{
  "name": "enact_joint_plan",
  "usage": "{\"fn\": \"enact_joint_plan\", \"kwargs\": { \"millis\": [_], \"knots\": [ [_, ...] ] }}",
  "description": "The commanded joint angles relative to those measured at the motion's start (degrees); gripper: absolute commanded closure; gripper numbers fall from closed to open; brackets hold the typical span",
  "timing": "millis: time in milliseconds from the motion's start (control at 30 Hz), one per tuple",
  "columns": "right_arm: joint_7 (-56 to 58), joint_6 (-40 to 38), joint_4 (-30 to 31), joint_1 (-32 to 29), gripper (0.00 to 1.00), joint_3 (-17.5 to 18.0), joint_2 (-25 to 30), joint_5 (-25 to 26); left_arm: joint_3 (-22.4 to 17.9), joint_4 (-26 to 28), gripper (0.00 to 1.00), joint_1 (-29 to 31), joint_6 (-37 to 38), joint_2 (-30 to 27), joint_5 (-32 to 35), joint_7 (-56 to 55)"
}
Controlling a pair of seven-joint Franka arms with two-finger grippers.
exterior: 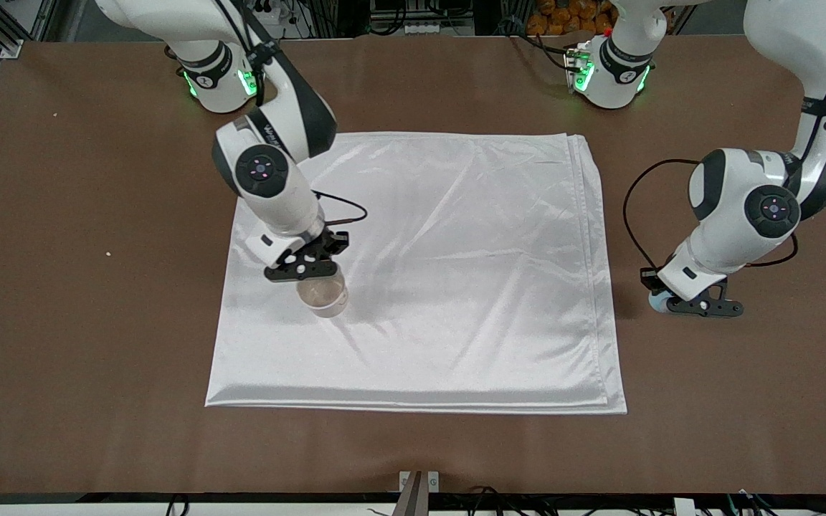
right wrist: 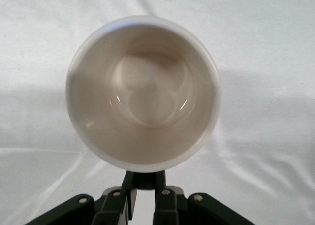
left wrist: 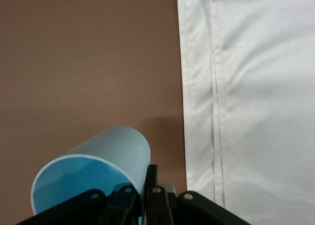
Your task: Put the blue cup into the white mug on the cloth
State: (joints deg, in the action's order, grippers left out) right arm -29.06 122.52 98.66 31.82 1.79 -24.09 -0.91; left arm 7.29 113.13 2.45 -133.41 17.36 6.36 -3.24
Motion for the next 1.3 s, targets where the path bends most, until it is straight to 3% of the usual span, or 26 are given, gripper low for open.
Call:
{"fn": "enact_joint_plan", "kwargs": {
  "millis": [0,367,967,1000,1067,1167,1233,1267],
  "knots": [
    [-3.2,-0.9,-7.8,2.7,1.00,-0.3,-6.1,0.3,0.2,-2.8,1.00,0.7,4.7,-1.9,1.2,0.7],
    [-9.6,0.2,-13.8,9.0,1.00,-0.4,-13.8,0.8,0.3,-3.2,1.00,0.7,10.5,-8.0,1.2,1.8],
    [-9.6,3.3,-14.0,12.1,1.00,-0.4,-16.6,0.8,2.4,-4.6,1.00,0.1,15.2,-10.9,1.2,2.5],
    [-9.7,3.3,-14.0,12.1,0.90,-0.4,-16.7,0.8,2.6,-4.8,1.00,0.0,15.2,-10.8,1.2,3.1],
    [-9.6,3.3,-14.0,12.1,0.55,-0.4,-16.7,0.7,2.8,-5.3,1.00,0.0,15.2,-10.6,1.0,2.8],
    [-9.7,3.3,-14.0,12.1,0.29,-0.4,-16.7,0.5,3.0,-5.5,1.00,-0.2,15.2,-10.4,0.7,2.6],
    [-9.6,3.2,-14.0,12.0,0.00,-0.4,-16.5,0.4,3.4,-5.6,1.00,-0.2,15.2,-10.4,0.6,2.6],
    [-9.5,3.1,-14.0,12.0,0.00,-0.4,-16.4,0.4,3.6,-5.8,1.00,-0.2,15.2,-10.4,0.6,2.5]
  ]
}}
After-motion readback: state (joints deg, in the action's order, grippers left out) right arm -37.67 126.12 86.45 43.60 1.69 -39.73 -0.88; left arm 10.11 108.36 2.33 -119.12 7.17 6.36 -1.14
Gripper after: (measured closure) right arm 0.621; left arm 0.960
